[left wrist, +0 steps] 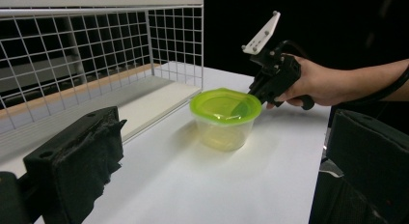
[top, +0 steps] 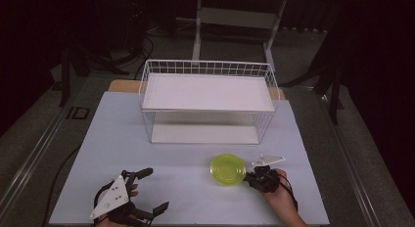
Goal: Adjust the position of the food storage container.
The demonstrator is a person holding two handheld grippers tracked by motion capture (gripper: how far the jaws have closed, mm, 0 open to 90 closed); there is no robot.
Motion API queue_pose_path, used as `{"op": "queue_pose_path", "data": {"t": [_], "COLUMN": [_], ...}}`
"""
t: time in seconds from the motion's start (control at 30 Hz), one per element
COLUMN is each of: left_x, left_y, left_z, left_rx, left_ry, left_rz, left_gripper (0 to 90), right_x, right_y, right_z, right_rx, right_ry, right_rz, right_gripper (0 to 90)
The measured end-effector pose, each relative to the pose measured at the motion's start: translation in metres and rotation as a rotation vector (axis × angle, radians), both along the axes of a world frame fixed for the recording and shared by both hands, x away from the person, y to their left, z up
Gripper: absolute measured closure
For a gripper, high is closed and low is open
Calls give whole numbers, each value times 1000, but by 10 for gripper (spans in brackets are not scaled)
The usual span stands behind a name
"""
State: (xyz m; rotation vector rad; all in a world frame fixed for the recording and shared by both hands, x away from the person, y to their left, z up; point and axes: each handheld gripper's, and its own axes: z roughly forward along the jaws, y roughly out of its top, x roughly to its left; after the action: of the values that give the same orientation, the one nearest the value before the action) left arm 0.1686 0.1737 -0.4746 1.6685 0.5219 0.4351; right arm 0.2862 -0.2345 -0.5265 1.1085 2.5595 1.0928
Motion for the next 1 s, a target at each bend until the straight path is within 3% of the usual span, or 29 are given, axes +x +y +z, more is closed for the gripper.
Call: {"op": "queue_pose_path", "data": {"t": [0.47,1.0], "left_x": [-1,0], "left_y": [0,1], "left_z": [0,0], "left_rx": [6,7], "left_ry": [-2,0], "left_rz": [-2,-3], "left_gripper": [2,2], "right_x": [5,10], "right_y": [41,69], "right_z": [0,-4], "right_rx": [0,20], "right_ry": [-1,5], "right_rz": [65,109], "right_gripper": [900,900]}}
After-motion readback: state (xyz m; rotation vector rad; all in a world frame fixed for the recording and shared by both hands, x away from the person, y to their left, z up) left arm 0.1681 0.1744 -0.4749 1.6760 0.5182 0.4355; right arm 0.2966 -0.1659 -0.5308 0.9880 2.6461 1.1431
